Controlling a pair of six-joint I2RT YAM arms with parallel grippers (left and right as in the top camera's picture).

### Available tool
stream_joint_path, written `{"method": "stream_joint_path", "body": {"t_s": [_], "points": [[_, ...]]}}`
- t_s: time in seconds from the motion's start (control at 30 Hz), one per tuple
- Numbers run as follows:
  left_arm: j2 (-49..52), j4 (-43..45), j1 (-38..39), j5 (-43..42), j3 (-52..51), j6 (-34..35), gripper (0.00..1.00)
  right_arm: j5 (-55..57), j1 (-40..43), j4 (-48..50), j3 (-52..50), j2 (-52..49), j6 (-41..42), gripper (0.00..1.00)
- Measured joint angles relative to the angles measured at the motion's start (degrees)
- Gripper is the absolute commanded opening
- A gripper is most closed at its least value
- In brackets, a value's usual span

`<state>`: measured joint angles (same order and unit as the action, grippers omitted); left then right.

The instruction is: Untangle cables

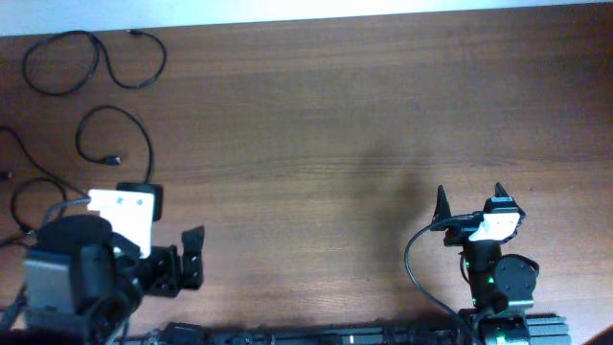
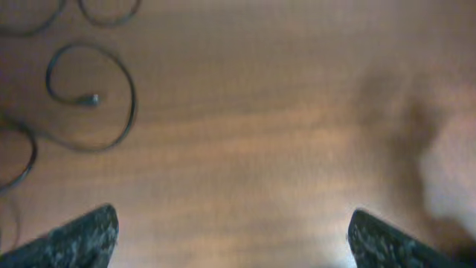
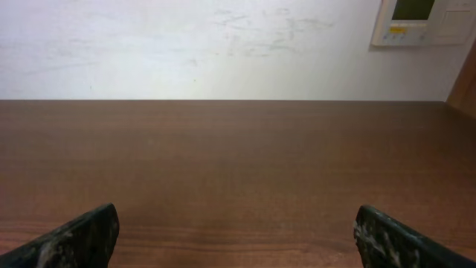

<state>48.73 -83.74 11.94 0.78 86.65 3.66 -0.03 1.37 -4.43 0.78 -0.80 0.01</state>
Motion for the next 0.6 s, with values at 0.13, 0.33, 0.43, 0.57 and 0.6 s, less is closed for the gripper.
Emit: {"method": "stream_joint_path", "body": {"t_s": [0.13,0.33,0.43,0.57,0.6], "points": [[-4.5,11.4,0.0,-0.1,-11.6,-3.6,0.99,0.0,0.0,0.0,0.0,0.0,0.0,0.98],[-13.7,14.4,-0.2,-0.3,-27.5,-6.1,0.99,0.0,0.0,0.0,0.0,0.0,0.0,0.98],[-20.1,22.8,-3.8,-0.7,-36.0,-6.3,0.99,0.0,0.0,0.0,0.0,0.0,0.0,0.99],[-25.5,33.0,-7.7,-2.4,-44.5,-6.3,0.99,0.0,0.0,0.0,0.0,0.0,0.0,0.98],[-26.2,35.8,-8.4,-3.0,-46.5,-6.3,0.99,0.0,0.0,0.0,0.0,0.0,0.0,0.98]]}}
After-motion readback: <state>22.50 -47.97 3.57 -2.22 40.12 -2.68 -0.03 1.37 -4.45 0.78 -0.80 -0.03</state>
